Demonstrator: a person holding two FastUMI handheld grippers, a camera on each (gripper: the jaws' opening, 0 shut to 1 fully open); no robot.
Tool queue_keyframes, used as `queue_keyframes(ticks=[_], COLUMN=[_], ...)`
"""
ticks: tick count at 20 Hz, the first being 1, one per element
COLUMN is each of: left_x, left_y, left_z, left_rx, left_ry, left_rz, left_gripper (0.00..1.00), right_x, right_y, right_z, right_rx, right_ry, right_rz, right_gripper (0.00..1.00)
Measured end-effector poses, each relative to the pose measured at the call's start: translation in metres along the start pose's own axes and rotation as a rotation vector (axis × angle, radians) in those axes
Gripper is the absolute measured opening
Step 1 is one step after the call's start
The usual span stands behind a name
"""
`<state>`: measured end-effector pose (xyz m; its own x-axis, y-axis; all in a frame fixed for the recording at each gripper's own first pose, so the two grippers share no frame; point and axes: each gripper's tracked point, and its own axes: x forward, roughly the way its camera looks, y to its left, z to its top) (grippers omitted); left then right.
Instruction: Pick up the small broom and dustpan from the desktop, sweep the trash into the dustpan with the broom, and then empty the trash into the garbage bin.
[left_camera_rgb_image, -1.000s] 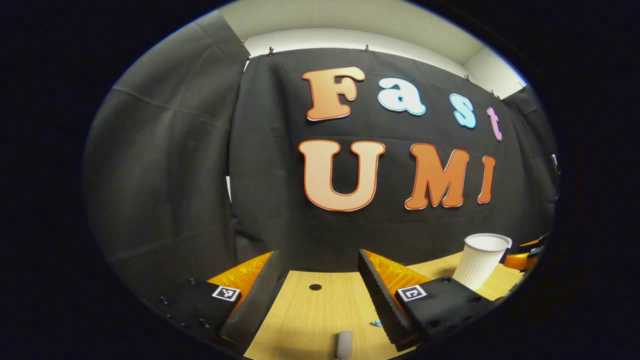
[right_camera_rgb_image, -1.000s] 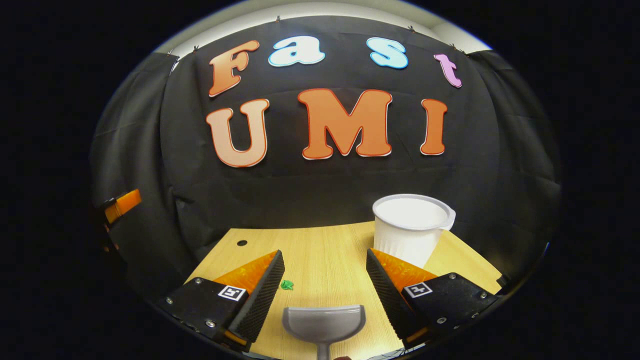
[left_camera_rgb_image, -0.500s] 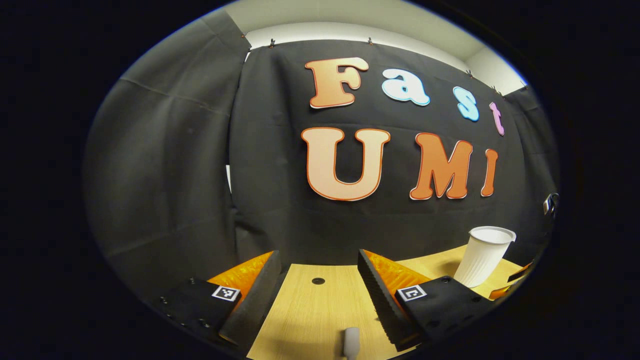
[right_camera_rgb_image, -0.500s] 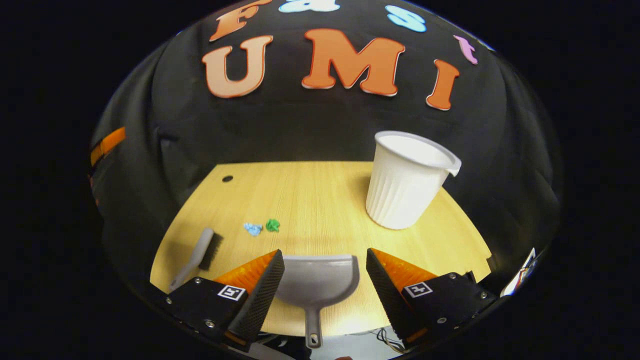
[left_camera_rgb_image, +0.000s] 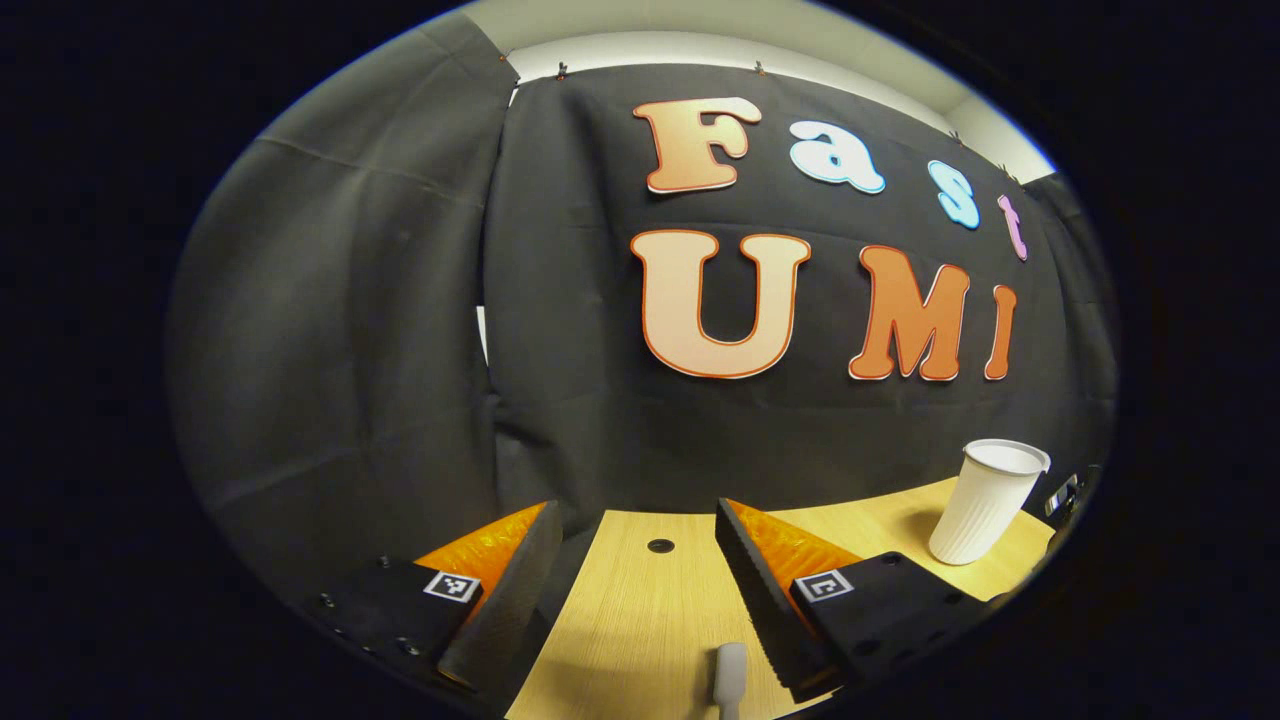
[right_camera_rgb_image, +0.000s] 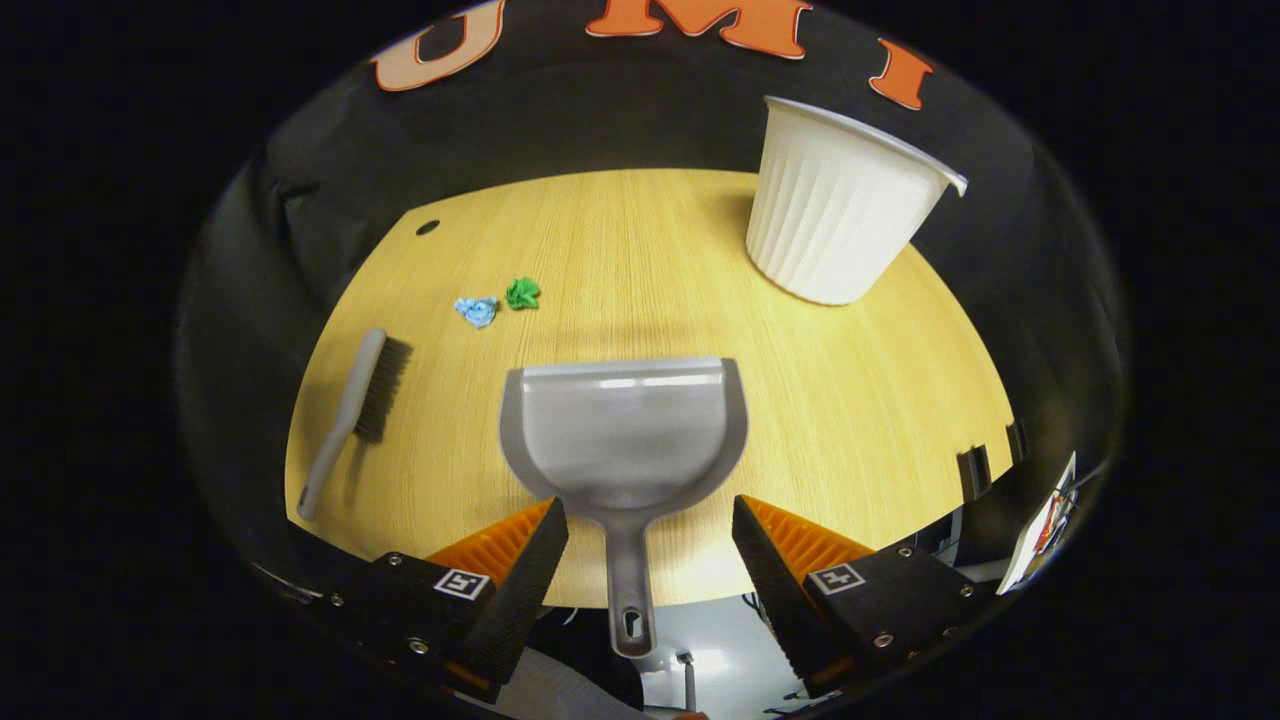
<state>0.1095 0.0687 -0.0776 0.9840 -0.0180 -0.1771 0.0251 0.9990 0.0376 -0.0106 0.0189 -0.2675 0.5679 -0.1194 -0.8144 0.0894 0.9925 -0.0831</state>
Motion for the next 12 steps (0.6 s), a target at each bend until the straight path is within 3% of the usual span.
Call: queue_keyframes(ticks=[12], left_x=[0.012], left_y=[0.016], left_z=[-0.021], left_rx=[0.022], left_ry=[0.052], left_rz=[0.050], left_gripper=[0.98], right_x=[0.061], right_y=[0.008], right_z=[-0.044], right_rx=[-0.045], right_ry=[0.256], right_rz=[0.031], right_gripper=[1.00])
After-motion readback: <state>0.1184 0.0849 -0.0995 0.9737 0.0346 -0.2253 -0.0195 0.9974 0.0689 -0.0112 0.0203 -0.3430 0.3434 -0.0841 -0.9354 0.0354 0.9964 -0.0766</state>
